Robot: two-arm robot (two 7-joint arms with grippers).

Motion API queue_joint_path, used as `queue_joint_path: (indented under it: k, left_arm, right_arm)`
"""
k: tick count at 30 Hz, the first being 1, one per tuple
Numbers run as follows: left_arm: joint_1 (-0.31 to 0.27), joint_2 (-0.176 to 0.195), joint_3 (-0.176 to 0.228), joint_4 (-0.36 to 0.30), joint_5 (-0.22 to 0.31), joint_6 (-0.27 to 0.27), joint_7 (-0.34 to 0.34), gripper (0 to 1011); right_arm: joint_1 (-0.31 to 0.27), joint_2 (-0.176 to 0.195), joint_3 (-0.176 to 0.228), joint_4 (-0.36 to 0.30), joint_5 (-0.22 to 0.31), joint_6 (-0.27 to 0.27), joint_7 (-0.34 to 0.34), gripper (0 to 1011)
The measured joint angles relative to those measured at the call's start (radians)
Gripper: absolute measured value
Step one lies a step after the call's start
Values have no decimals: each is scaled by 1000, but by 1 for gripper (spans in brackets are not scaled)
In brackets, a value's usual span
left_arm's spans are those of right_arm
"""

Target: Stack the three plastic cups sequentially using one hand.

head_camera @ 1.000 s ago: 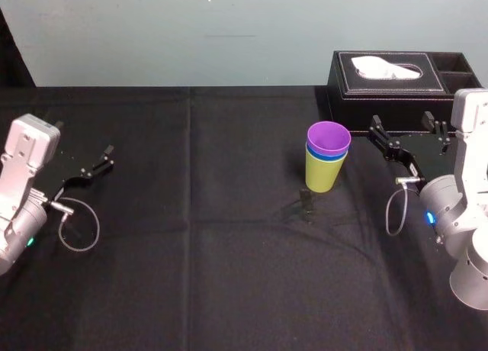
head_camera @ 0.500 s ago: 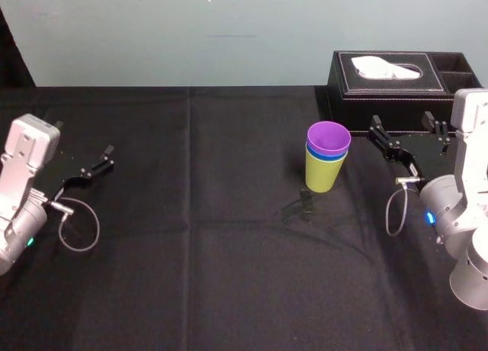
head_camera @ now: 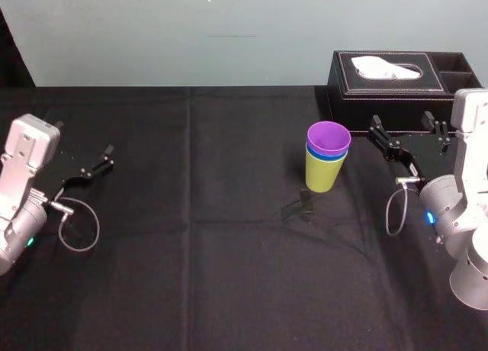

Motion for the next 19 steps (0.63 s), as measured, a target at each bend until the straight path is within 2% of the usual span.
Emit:
queue_joint_path:
  k: [19]
  left_arm:
    - [0, 0, 0, 0, 0, 0, 0, 1011]
  right_arm:
    - [0, 0, 0, 0, 0, 0, 0, 1000]
